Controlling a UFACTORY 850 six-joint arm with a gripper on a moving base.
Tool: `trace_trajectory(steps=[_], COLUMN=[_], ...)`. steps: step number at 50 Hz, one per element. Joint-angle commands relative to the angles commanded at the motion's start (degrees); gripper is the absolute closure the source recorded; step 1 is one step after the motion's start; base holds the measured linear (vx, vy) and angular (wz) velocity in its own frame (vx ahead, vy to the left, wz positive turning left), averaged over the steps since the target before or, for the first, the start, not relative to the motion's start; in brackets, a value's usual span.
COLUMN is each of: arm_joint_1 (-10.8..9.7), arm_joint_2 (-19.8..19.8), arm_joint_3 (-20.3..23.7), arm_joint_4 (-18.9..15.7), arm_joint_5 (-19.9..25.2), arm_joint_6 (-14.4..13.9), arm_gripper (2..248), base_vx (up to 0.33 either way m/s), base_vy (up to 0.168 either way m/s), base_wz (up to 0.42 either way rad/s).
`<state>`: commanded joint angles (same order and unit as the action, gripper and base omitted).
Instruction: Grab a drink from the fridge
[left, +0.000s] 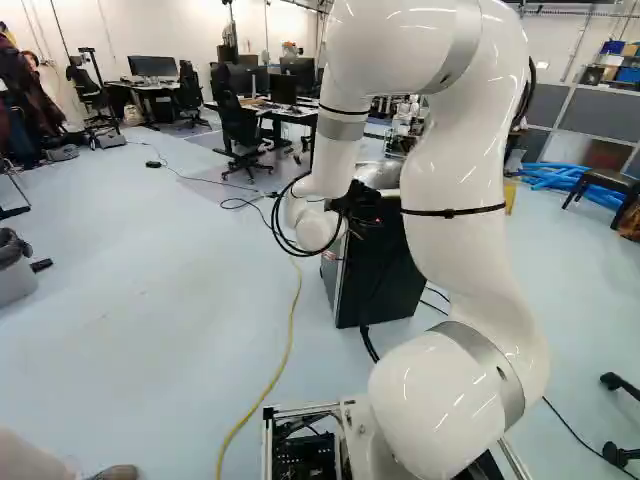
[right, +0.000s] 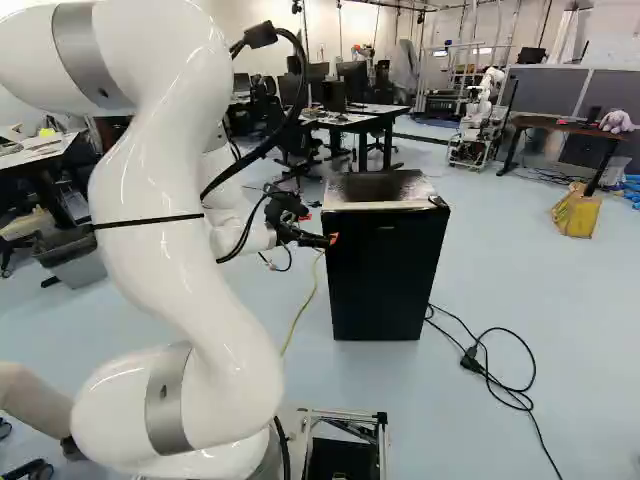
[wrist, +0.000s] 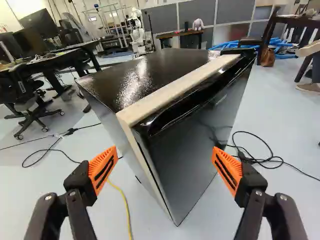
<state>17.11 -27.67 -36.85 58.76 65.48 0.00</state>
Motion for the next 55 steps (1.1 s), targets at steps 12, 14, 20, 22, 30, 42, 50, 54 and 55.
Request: trace_trajectory(steps=[12, 14, 20, 22, 30, 42, 50, 54, 55], arm_joint_1=[-0.16, -0.16, -0.17, -0.17, -0.17, -0.16, -0.14, -0.14, -0.14], arm_joint_2=[-1.8, -1.85, -1.92, -1.93, -1.94, -1.98, -2.08, -2.09, -2.09], arm_joint_3=[-1.26, -1.3, -1.35, -1.35, -1.36, -1.42, -1.57, -1.59, -1.59], arm_joint_4=[1.07, 1.3, 2.02, 2.26, 3.26, 4.02, 4.04, 4.04, 4.04], arm_joint_5=[0.32, 0.57, 1.53, 1.87, 3.32, 4.4, 4.44, 4.44, 4.44], arm_joint_6=[0.0, 0.0, 0.0, 0.0, 0.0, 0.0, 0.0, 0.0, 0.0], arm_gripper=[3, 3, 3, 3, 3, 3, 3, 3, 3], base_vx=[0.0, 0.0, 0.0, 0.0, 0.0, 0.0, 0.0, 0.0, 0.0], base_vy=[0.0, 0.0, 0.0, 0.0, 0.0, 0.0, 0.0, 0.0, 0.0], base_wz=[0.0, 0.0, 0.0, 0.0, 0.0, 0.0, 0.0, 0.0, 0.0])
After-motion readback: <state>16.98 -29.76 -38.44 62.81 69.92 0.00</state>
